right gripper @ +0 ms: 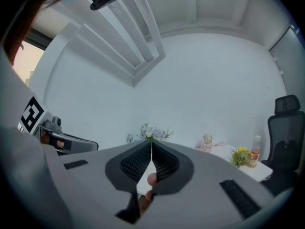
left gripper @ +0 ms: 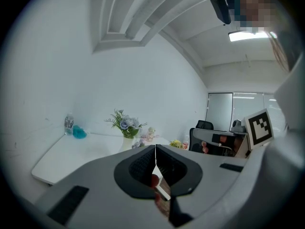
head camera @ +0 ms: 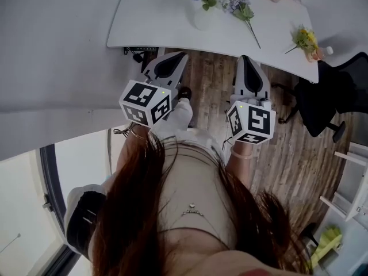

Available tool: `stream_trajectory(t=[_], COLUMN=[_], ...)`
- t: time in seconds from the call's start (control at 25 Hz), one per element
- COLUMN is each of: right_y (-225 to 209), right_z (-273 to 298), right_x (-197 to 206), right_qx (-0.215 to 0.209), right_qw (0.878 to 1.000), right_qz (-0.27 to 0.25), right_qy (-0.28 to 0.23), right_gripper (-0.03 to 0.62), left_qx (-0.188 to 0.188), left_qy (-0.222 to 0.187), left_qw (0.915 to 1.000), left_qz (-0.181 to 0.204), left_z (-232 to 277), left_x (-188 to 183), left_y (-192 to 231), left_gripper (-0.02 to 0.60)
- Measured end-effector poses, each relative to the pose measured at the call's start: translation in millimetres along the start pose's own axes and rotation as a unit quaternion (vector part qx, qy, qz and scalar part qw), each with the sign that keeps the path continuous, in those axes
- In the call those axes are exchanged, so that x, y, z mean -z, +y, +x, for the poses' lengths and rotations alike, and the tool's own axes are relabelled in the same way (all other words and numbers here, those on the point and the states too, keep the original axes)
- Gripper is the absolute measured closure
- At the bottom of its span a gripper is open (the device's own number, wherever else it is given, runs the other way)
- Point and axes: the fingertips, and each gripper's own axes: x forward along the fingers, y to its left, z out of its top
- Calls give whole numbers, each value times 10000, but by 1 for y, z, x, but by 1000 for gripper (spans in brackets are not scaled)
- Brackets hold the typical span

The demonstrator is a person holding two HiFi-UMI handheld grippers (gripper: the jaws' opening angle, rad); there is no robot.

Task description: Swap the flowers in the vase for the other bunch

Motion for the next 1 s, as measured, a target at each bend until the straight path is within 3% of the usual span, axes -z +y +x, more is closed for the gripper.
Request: stream_trajectory(t=[0.68,1.0], right_y=[-24,-33], right_z=[91,134], right_x=[-16,-29], right_qx=[-8,34], right_qw=[9999,9997], right_qz=[-140,-228], right_qy=[-18,-60], right_gripper=[566,566], left_qx=[181,485], left_qy=[-2,100], left_qw=[9996,9986], left_qz=[-216,-209], left_z=[70,99], left_x=[-14,-16], left_y=[62,84], left_gripper=[573,513])
